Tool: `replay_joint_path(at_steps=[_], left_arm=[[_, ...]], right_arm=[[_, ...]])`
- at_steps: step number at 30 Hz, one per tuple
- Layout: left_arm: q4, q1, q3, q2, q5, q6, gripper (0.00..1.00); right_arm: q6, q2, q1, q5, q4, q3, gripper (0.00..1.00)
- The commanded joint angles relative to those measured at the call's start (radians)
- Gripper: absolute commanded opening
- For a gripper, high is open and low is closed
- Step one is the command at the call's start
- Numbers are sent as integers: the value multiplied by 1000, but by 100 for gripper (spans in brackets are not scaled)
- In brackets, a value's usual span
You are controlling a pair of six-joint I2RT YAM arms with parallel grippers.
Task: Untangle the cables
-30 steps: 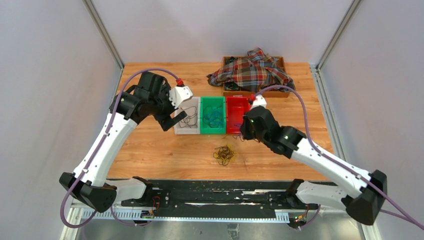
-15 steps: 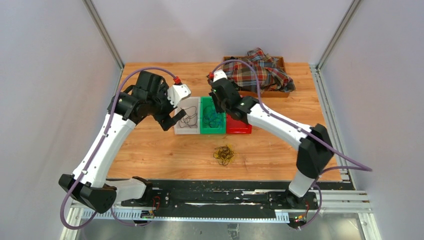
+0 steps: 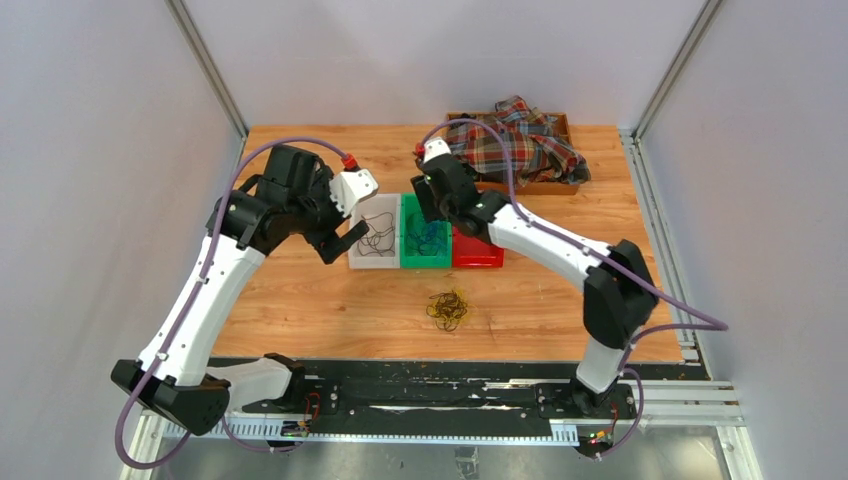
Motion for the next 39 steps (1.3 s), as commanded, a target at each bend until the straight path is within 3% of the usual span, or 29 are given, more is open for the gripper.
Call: replay_joint_path(at_steps=[1, 8, 14, 26, 34, 39], left_arm=[[9, 7, -3, 2, 29, -9, 98], [10, 6, 2, 35, 124, -46, 98], [12, 7, -25, 102, 167, -69, 98], [205, -38, -193, 134, 453, -158, 99], [333, -232, -247, 255, 472, -129, 98], [345, -270, -190, 362, 472, -97, 90]], right_arm=[[70, -171, -10, -50, 29, -157, 52], [226, -403, 96, -66, 27, -555, 52], [306, -544, 101, -163, 157, -799, 51], [293, -543, 100, -196, 177, -828, 48], [336, -578, 96, -147, 160, -869, 45], [416, -771, 10, -142, 172, -951, 45]])
